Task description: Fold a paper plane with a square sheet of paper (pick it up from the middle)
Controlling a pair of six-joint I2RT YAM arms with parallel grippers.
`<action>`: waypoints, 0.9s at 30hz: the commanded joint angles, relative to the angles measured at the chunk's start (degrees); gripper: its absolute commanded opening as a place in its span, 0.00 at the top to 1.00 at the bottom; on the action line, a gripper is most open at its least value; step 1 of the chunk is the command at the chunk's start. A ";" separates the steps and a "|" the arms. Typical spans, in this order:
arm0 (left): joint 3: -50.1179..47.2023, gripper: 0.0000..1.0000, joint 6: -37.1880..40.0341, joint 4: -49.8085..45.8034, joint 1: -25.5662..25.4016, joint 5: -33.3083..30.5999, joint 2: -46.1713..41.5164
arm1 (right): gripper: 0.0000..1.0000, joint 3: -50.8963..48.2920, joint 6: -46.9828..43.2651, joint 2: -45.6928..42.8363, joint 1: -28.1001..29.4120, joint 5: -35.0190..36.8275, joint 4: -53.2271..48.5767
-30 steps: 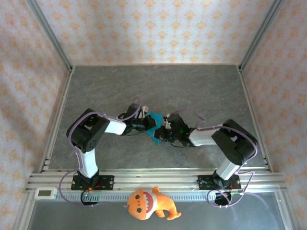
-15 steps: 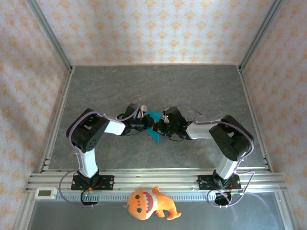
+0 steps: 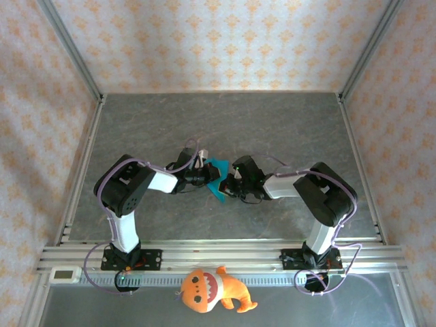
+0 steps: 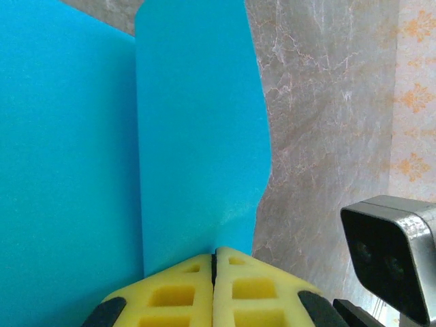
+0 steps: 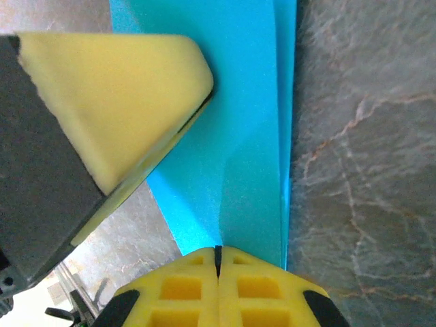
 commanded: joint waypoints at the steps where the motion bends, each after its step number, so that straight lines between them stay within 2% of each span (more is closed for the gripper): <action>1: -2.93 0.93 -0.54 -6.42 -0.86 -2.66 3.22 | 1.00 -1.37 0.93 -1.59 0.22 -1.77 -0.33; 27: -4.60 0.93 -2.20 -5.28 -1.22 -4.06 2.67 | 1.00 -5.22 -0.21 -3.99 2.93 -2.33 -2.53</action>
